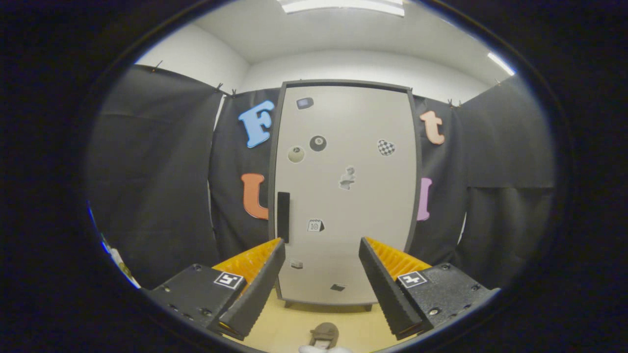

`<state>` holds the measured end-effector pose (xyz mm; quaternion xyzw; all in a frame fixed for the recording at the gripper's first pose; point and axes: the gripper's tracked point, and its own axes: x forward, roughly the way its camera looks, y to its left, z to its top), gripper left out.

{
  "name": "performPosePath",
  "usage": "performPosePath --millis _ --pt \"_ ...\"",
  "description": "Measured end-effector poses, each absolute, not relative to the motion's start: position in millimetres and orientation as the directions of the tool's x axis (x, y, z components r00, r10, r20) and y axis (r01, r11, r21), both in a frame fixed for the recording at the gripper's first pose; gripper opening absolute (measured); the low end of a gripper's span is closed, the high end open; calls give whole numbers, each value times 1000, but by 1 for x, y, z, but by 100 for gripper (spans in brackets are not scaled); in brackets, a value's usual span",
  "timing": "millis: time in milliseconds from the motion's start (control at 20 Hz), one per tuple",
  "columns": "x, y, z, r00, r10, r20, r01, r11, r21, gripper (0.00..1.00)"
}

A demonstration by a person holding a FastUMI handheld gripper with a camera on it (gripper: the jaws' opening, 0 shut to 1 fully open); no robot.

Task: Open the shoe cabinet door, grab the shoes and put them into the shoe cabinet, then close the shoe cabinet door.

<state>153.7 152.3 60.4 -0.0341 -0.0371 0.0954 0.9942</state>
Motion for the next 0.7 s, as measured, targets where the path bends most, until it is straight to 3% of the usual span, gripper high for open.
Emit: performPosePath --millis 500,700 --pt "295 238 80 964 256 69 -250 964 -85 99" --pt "330 252 64 972 233 11 -232 970 -76 99"
